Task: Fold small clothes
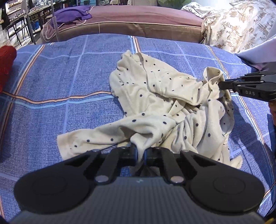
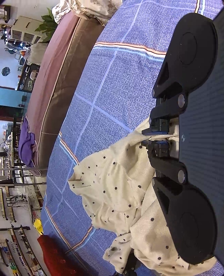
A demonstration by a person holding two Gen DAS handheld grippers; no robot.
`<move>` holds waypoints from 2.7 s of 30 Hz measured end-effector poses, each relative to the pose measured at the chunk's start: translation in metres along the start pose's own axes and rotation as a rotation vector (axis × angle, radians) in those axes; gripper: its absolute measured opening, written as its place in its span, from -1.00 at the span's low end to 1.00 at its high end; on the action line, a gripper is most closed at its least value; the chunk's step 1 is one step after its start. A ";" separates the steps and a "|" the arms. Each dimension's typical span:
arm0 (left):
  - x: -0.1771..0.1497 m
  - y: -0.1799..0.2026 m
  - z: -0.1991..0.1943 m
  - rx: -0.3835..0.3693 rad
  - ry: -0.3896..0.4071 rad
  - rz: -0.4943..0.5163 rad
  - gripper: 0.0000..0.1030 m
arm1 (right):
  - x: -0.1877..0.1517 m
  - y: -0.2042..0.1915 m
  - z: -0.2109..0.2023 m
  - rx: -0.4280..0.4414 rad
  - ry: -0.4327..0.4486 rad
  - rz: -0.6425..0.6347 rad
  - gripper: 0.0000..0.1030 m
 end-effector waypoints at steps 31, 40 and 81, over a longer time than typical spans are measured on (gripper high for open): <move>-0.060 0.011 -0.039 -0.039 -0.048 -0.059 0.40 | -0.060 -0.054 -0.069 0.141 0.001 0.229 1.00; -0.074 0.042 -0.017 0.045 0.040 0.014 -0.27 | -0.116 -0.076 -0.051 0.165 -0.032 0.282 0.79; -0.210 0.000 -0.154 0.091 -0.126 -0.138 -0.83 | -0.264 -0.025 -0.219 0.013 -0.240 0.249 -0.82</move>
Point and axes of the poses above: each gripper's, at about its wrist camera, not at the fingertips, and z roughly the way its jaws point, y to its right, x to its top, the point moved 10 cm from there along z, roughly the way its jaws point, and after that the axes turned 3 degrees about z, right-handed, at the moved point
